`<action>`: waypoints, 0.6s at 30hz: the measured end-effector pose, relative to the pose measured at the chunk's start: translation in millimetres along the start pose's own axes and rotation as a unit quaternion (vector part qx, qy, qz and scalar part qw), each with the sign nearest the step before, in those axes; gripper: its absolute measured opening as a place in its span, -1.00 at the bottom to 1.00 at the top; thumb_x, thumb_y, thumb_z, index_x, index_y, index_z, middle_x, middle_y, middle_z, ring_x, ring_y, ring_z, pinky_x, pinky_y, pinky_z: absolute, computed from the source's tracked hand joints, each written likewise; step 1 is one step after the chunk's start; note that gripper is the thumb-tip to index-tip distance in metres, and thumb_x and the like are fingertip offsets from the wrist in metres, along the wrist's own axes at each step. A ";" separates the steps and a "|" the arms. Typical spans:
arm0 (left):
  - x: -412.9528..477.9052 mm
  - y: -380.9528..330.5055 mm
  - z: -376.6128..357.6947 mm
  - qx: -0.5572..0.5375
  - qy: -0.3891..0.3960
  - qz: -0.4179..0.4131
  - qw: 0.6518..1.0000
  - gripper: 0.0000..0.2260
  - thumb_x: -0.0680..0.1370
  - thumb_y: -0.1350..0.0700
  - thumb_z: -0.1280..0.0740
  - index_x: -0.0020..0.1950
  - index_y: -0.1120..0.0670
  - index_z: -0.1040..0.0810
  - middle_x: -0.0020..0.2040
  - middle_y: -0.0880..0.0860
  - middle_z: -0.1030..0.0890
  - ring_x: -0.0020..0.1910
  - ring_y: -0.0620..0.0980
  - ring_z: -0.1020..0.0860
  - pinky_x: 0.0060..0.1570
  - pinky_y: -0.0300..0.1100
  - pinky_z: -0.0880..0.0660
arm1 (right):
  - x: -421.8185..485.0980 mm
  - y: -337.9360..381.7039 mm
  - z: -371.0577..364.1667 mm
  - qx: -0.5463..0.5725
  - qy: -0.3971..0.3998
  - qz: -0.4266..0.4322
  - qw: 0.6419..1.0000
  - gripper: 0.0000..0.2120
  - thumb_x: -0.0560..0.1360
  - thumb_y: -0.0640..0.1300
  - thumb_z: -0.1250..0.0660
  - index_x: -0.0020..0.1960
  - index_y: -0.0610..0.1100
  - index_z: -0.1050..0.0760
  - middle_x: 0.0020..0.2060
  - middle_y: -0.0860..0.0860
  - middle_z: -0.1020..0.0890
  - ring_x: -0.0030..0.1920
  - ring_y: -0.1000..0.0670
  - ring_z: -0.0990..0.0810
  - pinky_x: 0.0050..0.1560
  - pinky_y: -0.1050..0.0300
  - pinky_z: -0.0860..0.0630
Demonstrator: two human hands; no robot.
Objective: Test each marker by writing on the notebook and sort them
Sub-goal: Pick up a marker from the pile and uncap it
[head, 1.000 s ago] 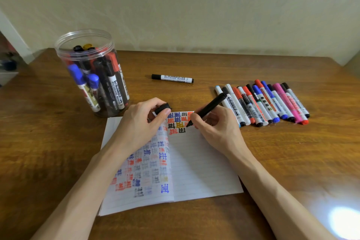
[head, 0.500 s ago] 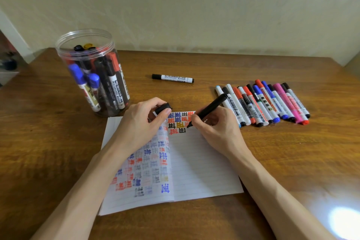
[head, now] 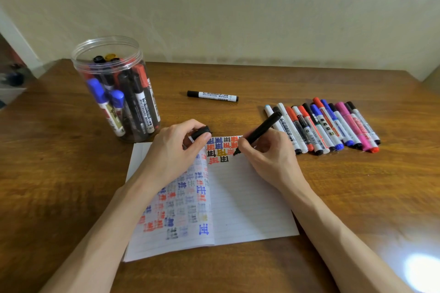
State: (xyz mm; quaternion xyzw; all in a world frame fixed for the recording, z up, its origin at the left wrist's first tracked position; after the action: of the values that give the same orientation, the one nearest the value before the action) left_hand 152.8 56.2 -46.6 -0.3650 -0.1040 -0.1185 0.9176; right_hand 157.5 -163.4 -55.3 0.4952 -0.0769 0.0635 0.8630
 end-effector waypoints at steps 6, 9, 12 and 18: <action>-0.1 -0.5 0.0 0.001 0.004 0.002 1.000 -0.77 0.65 -0.14 -0.27 0.21 -0.07 -0.59 -0.03 -0.22 -0.65 -0.05 -0.37 -0.59 -0.21 -0.50 -0.49 | -1.1 0.5 0.2 0.021 0.014 -0.011 1.000 -0.92 0.56 -0.12 -0.46 -0.09 -0.10 -0.66 -0.26 0.08 -0.70 -0.29 0.19 -0.61 -0.30 0.34 -0.51; -0.5 -0.9 -0.1 -0.001 0.007 0.004 1.000 -0.74 0.65 -0.15 -0.25 0.23 -0.07 -0.59 -0.01 -0.19 -0.65 -0.04 -0.34 -0.60 -0.22 -0.48 -0.50 | 0.4 -0.2 2.8 0.025 -0.002 -0.016 1.000 -0.90 0.57 -0.12 -0.44 -0.12 -0.08 -0.65 -0.30 0.10 -0.68 -0.32 0.20 -0.58 -0.32 0.38 -0.45; -1.0 -1.9 0.2 -0.002 0.009 0.006 1.000 -0.71 0.65 -0.17 -0.23 0.23 -0.05 -0.59 -0.02 -0.18 -0.66 -0.05 -0.31 -0.61 -0.22 -0.46 -0.52 | -0.1 1.0 2.2 0.012 -0.007 -0.008 1.000 -0.91 0.57 -0.13 -0.45 -0.11 -0.08 -0.65 -0.32 0.11 -0.67 -0.34 0.22 -0.56 -0.35 0.41 -0.41; -1.7 -8.3 0.2 -0.012 0.019 -0.003 1.000 -0.68 0.56 -0.13 -0.36 0.28 -0.08 -0.61 0.08 -0.18 -0.66 0.01 -0.30 -0.61 -0.16 -0.48 -0.51 | 0.0 -0.6 -0.1 0.005 0.037 -0.016 0.999 -0.92 0.55 -0.11 -0.48 -0.05 -0.12 -0.64 -0.23 0.08 -0.70 -0.23 0.21 -0.64 -0.28 0.35 -0.53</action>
State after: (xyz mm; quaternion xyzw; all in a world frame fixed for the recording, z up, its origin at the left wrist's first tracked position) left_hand 148.8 50.7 -41.6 -0.3737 -0.0859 -0.1296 0.9144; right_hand 157.7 -163.6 -55.8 0.4977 -0.0363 0.0685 0.8639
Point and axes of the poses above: each hand's wrist, its own x-axis towards the middle knuckle, its own z-axis out of the back of the hand, y = z × x, the point moved 4 cm from there along x, towards the middle knuckle
